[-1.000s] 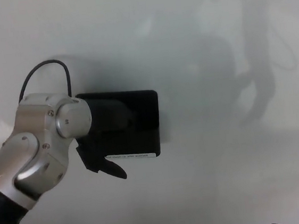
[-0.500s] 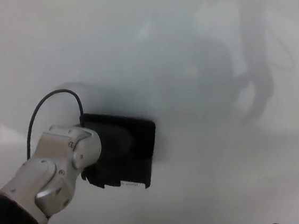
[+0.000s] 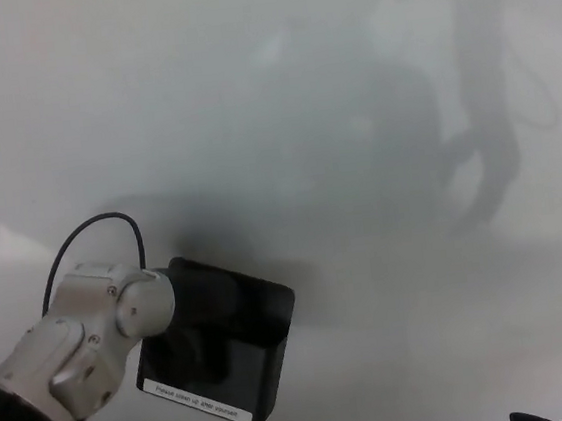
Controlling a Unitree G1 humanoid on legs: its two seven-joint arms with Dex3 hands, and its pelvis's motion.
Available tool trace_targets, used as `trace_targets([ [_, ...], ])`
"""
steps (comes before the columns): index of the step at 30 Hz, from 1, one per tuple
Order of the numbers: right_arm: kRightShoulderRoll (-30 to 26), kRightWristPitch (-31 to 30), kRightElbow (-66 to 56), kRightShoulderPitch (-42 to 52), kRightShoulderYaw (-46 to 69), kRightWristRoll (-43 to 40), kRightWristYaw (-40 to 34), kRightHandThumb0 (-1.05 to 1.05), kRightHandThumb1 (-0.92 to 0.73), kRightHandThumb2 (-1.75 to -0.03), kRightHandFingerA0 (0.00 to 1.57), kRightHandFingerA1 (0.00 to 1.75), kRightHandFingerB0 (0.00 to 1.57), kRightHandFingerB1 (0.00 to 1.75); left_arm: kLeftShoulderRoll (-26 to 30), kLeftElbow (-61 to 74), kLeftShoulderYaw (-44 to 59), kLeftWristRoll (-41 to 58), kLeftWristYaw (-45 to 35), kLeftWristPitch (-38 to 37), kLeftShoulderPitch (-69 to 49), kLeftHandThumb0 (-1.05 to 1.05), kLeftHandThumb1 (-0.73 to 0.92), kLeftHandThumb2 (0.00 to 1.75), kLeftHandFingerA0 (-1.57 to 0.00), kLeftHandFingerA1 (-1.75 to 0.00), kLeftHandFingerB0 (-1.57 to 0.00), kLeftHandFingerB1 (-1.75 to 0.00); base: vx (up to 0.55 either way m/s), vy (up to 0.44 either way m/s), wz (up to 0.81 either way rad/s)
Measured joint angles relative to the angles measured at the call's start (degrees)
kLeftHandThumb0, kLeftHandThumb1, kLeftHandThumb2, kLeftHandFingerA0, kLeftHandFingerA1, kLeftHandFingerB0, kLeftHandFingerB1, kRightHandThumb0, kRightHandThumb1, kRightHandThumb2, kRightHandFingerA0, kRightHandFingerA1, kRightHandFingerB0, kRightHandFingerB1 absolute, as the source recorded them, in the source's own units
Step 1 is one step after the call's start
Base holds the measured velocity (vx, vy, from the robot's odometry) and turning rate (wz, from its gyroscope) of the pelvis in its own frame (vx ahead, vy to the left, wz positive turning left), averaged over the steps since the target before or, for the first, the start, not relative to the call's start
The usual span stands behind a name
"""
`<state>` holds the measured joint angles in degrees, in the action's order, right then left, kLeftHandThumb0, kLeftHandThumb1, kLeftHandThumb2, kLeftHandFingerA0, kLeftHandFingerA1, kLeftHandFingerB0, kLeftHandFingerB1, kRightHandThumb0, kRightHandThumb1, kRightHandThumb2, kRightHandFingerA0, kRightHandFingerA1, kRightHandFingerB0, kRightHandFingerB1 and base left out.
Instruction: A magnetic marker holder is on the left hand side of the white board, the robot put the index and middle finger into the opening of the container and pull off the magnetic holder and hand it to a human on the left hand side.
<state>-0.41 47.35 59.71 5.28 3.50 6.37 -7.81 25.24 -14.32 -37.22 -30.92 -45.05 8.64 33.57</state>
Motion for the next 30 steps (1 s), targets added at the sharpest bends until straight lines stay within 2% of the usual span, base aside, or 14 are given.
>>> trace_targets([
  [2,0.01,-0.07,-0.08,-0.22,0.18,-0.17,0.3,-0.48,-0.63,-0.62,0.75,0.5,0.56,0.43,-0.66,-0.52,2.07,2.21,-1.44,0.03,-0.39,-0.18,0.6,1.03,-0.72,-1.6,-0.67,-1.49,0.0,0.0,0.0],
  [3,0.01,-0.09,-0.12,-0.3,0.3,-0.25,0.46,-0.47,-0.63,-0.62,0.78,0.5,0.57,0.43,-0.91,-0.8,3.08,3.3,-2.24,0.05,-0.56,-0.17,0.64,0.9,-0.71,-1.74,-0.66,-1.48,0.0,0.0,0.0],
  [8,0.04,-0.21,-0.48,-0.41,0.53,-0.44,0.8,-0.49,-0.64,-0.64,0.78,0.51,0.56,0.43,-2.03,-1.78,6.65,7.32,-5.27,0.29,-1.29,-0.11,0.65,0.88,-0.75,-1.75,-0.66,-1.43,0.0,0.0,0.0],
  [9,0.07,-0.22,-0.55,-0.43,0.53,-0.44,0.93,-0.53,-0.62,-0.65,0.79,0.51,0.56,0.44,-2.91,-1.94,8.29,9.15,-6.59,0.92,-1.88,-0.09,0.65,0.82,-0.77,-1.67,-0.79,-1.47,0.0,0.0,0.0],
  [10,0.08,-0.23,-0.58,-0.43,0.53,-0.44,0.97,-0.53,-0.62,-0.65,0.79,0.51,0.56,0.44,-3.18,-2.0,8.83,9.87,-7.07,1.18,-2.08,-0.09,0.65,0.82,-0.77,-1.67,-0.79,-1.47,0.0,0.0,0.0],
  [11,0.09,-0.25,-0.62,-0.44,0.52,-0.44,1.01,-0.5,-0.64,-0.64,0.78,0.51,0.56,0.44,-3.4,-1.96,9.43,10.52,-7.53,1.5,-2.36,-0.15,0.76,0.64,-0.83,-1.74,-0.79,-1.49,0.0,0.0,0.0],
  [13,0.14,-0.26,-0.72,-0.43,0.52,-0.44,1.1,-0.5,-0.64,-0.64,0.78,0.51,0.56,0.44,-4.09,-1.2,11.29,12.33,-8.55,2.6,-3.58,-0.15,0.76,0.64,-0.83,-1.74,-0.79,-1.49,0.0,0.0,0.0],
  [14,0.19,-0.27,-0.87,-0.43,0.49,-0.43,1.17,-0.44,-0.67,-0.6,0.83,0.49,0.62,0.43,-4.86,-0.33,12.93,13.96,-9.33,3.74,-4.89,-0.28,0.55,0.88,-1.16,-1.4,-0.93,-1.26,0.0,0.0,0.0],
  [15,0.22,-0.28,-0.94,-0.42,0.48,-0.43,1.19,-0.45,-0.67,-0.6,0.85,0.47,0.64,0.42,-5.13,0.02,13.44,14.5,-9.61,4.13,-5.32,-0.12,0.72,0.75,-0.79,-1.68,-0.77,-1.48,0.0,0.0,0.0],
  [17,0.39,-0.28,-1.33,-0.42,0.47,-0.45,1.35,-0.45,-0.67,-0.6,0.85,0.49,0.65,0.43,-6.22,1.5,15.68,16.74,-10.56,5.67,-7.17,-0.12,0.69,0.84,-0.74,-1.68,-0.76,-1.44,0.0,0.0,0.0],
  [20,0.76,-0.28,-1.8,-0.41,0.46,-0.49,1.73,-0.46,-0.68,-0.6,0.85,0.48,0.65,0.43,-8.18,3.43,18.79,19.99,-11.72,7.79,-10.03,-0.13,0.67,0.86,-0.77,-1.63,-0.81,-1.34,0.0,0.0,0.0],
  [21,0.86,-0.28,-1.84,-0.41,0.46,-0.49,1.82,-0.44,-0.67,-0.61,0.86,0.5,0.67,0.44,-8.54,3.74,19.36,20.61,-11.93,8.21,-10.58,-0.16,0.72,0.81,-0.83,-1.58,-0.92,-0.99,0.0,0.0,0.0],
  [27,2.18,-0.28,-1.99,-0.41,0.45,-0.7,2.59,-0.41,-0.69,-0.62,0.85,0.5,0.67,0.45,-12.5,5.59,25.43,27.06,-13.78,12.24,-15.75,-0.19,0.69,0.66,-0.8,-1.56,-0.92,-0.82,0.0,0.0,0.0],
  [30,2.75,-0.28,-2.06,-0.41,0.42,-0.81,3.08,-0.41,-0.7,-0.61,0.84,0.5,0.65,0.44,-14.23,5.82,28.16,29.99,-14.59,14.05,-18.05,-0.22,0.65,0.59,-0.87,-1.53,-0.95,-0.77,0.0,0.0,0.0],
])
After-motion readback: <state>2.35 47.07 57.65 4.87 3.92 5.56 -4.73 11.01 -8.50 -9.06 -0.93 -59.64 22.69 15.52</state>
